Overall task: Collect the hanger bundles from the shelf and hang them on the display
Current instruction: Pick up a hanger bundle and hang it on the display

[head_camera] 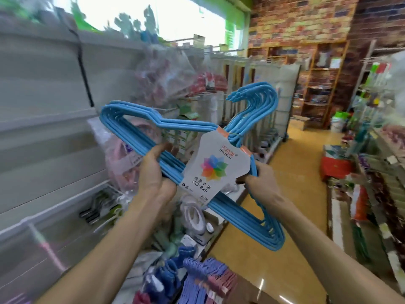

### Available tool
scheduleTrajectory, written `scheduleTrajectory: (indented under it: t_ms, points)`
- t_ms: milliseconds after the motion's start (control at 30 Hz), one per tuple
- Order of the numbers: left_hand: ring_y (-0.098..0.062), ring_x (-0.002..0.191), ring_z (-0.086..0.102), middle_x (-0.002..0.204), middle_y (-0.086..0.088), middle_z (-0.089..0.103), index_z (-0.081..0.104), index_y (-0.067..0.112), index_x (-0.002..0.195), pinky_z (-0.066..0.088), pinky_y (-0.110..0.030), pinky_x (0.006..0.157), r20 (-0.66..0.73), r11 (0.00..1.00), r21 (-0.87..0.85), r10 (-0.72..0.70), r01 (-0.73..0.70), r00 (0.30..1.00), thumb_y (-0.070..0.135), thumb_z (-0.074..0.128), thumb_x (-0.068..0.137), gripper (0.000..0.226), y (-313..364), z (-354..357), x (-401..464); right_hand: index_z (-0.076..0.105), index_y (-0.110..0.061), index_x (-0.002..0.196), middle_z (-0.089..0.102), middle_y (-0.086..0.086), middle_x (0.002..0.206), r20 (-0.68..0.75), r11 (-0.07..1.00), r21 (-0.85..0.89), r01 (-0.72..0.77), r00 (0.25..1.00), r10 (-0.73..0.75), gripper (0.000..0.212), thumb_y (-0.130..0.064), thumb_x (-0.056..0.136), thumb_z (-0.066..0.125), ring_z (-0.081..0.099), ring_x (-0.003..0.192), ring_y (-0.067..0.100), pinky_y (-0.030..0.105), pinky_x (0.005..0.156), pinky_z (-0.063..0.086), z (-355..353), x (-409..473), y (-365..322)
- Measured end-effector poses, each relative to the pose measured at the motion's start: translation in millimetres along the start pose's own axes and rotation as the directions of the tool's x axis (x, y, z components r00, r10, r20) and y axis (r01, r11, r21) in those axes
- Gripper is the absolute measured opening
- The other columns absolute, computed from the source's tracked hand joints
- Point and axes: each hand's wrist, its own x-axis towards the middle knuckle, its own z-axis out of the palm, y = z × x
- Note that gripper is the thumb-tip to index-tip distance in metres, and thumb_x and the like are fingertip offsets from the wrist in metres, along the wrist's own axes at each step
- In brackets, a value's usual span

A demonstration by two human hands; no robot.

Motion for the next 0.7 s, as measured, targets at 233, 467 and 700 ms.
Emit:
scheduleTrajectory:
  t_ms: [233, 467, 700]
  points:
    - [-0.021, 0.083, 0.071, 0.090, -0.006, 0.071, 0.064, 0.011, 0.088, 0.059, -0.038, 0.081, -0.115, 0.978, 0.031, 0.208, -0.205, 0.971, 0.016, 0.062, 0.090, 0.005, 67.4, -41.9, -69.5, 0.064, -0.018, 0.086, 0.063, -0.004, 0.071, 0.186, 0.987, 0.129, 0.097, 0.975, -0.121, 0.023, 0.005, 0.089, 0.062, 0.055, 0.049, -0.006, 0.010, 0.044, 0.040, 65.2, -22.9, -37.8]
    - [-0.021, 0.095, 0.065, 0.089, -0.004, 0.071, 0.066, 0.014, 0.087, 0.053, -0.040, 0.085, -0.311, 0.899, 0.141, 0.439, -0.415, 0.843, 0.015, 0.066, 0.088, 0.002, 142.6, -94.1, -154.7, 0.062, -0.021, 0.082, 0.062, -0.013, 0.051, 0.379, 0.968, 0.210, 0.136, 0.901, -0.209, 0.040, 0.018, 0.086, 0.052, 0.047, 0.038, -0.004, 0.010, 0.040, 0.035, 151.1, -63.2, -87.8]
    - [-0.022, 0.099, 0.062, 0.093, -0.005, 0.069, 0.064, 0.016, 0.095, 0.051, -0.041, 0.088, -0.402, 0.809, 0.166, 0.578, -0.564, 0.710, 0.014, 0.066, 0.087, 0.008, 219.8, -157.9, -257.8, 0.063, -0.012, 0.093, 0.064, -0.010, 0.060, 0.532, 0.944, 0.280, 0.176, 0.790, -0.305, 0.028, 0.014, 0.088, 0.054, 0.055, 0.047, -0.002, 0.018, 0.046, 0.045, 246.3, -139.1, -138.4]
